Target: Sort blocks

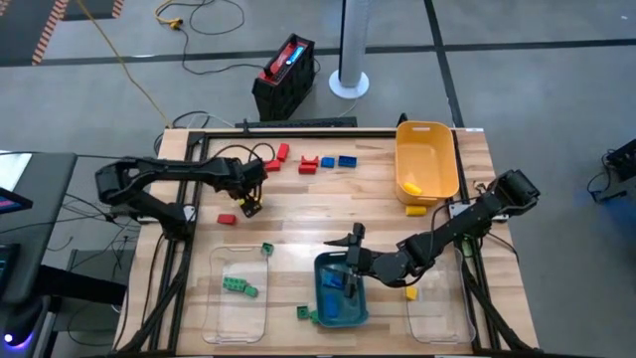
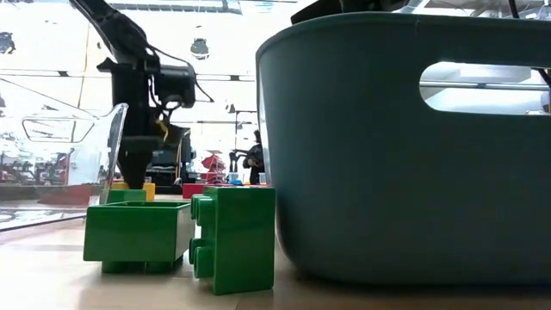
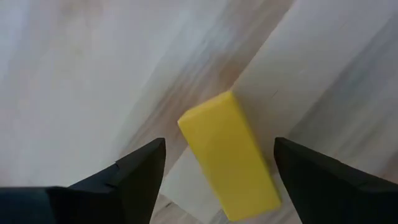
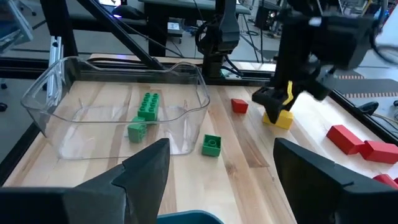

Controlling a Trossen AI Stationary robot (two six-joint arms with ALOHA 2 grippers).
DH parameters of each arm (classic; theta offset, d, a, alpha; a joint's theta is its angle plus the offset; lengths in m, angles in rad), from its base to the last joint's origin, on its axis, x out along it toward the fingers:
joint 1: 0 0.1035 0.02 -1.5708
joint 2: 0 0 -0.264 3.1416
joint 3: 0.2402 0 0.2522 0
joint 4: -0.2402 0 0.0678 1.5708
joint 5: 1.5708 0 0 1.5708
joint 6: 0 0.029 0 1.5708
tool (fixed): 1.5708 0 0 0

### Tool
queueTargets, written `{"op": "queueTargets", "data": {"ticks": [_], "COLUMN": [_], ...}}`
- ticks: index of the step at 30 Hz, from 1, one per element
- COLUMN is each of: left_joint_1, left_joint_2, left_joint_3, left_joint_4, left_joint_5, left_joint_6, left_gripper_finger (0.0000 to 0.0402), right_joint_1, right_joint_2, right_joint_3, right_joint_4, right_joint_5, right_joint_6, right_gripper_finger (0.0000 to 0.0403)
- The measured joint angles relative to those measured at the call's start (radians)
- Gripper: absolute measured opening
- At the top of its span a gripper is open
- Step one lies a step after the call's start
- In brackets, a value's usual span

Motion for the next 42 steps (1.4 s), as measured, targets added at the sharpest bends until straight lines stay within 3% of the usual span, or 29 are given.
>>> {"op": "queueTargets", "data": {"ticks": [7, 15, 23, 27, 32, 37, 42], "left_joint_1": [-0.004, -0.004, -0.052, -0.120, -0.280, -0.461, -0.560], "left_joint_2": [0.095, 0.041, -0.116, -0.202, -0.261, -0.256, -0.203], "left_joint_3": [0.005, 0.045, 0.131, 0.182, 0.184, 0.143, 0.136], "left_joint_4": [0.016, -0.004, -0.025, -0.021, 0.065, 0.243, 0.403], "left_joint_5": [0.005, -0.014, -0.009, -0.020, -0.173, -0.440, -0.663], "left_joint_6": [0.067, 0.134, 0.191, 0.276, 0.500, 0.700, 0.833], "left_gripper_finger": [0.0261, 0.0124, 0.0123, 0.0123, 0.0128, 0.0148, 0.0139], "right_joint_1": [0.006, 0.006, 0.006, -0.008, -0.073, -0.131, -0.207], "right_joint_2": [0.000, 0.000, 0.000, -0.002, 0.000, 0.000, 0.000], "right_joint_3": [0.000, 0.000, 0.000, 0.000, 0.000, 0.000, 0.000], "right_joint_4": [0.000, -0.008, -0.060, -0.083, -0.147, -0.080, 0.015], "right_joint_5": [0.000, 0.000, 0.047, 0.100, 0.077, 0.065, 0.040], "right_joint_6": [-0.001, 0.000, 0.037, 0.144, 0.291, 0.327, 0.358], "right_gripper_finger": [0.0299, 0.0299, 0.0299, 0.0299, 0.0299, 0.0299, 0.0299]}}
